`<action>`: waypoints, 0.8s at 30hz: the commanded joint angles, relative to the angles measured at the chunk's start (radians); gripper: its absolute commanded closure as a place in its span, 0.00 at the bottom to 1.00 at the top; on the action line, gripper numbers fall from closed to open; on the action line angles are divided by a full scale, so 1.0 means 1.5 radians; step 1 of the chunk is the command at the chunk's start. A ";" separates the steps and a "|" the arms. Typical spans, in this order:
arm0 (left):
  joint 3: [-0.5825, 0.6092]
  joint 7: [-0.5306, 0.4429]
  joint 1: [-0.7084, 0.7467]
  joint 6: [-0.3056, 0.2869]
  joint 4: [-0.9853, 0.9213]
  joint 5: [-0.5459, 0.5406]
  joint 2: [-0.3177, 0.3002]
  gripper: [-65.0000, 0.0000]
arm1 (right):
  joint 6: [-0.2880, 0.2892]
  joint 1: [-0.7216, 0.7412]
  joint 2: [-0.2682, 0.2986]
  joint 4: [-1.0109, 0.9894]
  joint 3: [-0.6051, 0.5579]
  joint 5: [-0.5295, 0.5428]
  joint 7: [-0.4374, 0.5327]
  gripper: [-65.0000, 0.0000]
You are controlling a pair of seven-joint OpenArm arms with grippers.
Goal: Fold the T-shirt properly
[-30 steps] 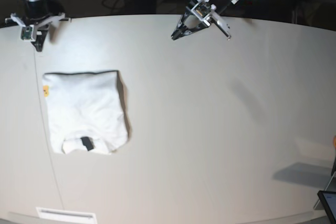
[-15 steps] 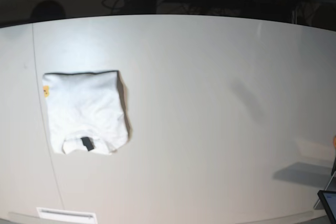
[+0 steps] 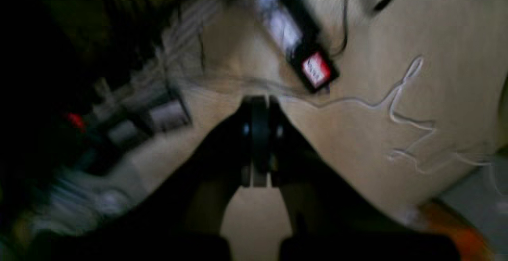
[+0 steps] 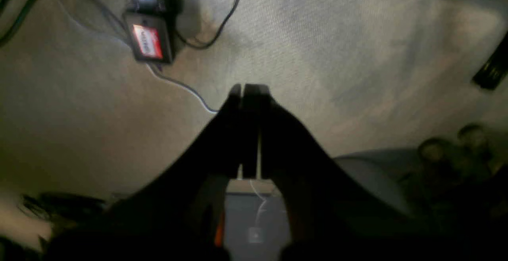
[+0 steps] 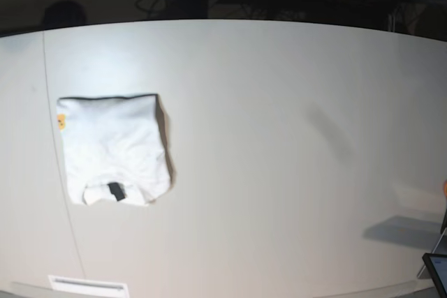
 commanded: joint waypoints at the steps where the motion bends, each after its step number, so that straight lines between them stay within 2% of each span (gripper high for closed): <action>1: 0.000 -0.007 -0.041 -0.005 -0.066 0.004 0.013 1.00 | -0.005 0.024 0.016 -0.044 -0.028 -0.001 0.027 1.00; 4: 0.002 -0.008 -0.152 -0.005 -0.230 0.006 0.031 1.00 | -0.005 0.083 0.021 -0.153 -0.124 0.000 0.115 1.00; 7: 0.002 -0.007 -0.171 -0.005 -0.232 0.011 0.031 1.00 | -0.005 0.094 0.021 -0.167 -0.143 0.001 0.156 1.00; 13: 0.002 -0.007 -0.170 -0.005 -0.202 0.011 0.020 1.00 | -0.006 0.095 0.022 -0.167 -0.143 0.001 0.161 1.00; 24: -0.004 -0.008 -0.173 -0.004 -0.151 0.006 0.023 1.00 | -0.008 0.096 0.032 -0.167 -0.147 0.001 0.159 1.00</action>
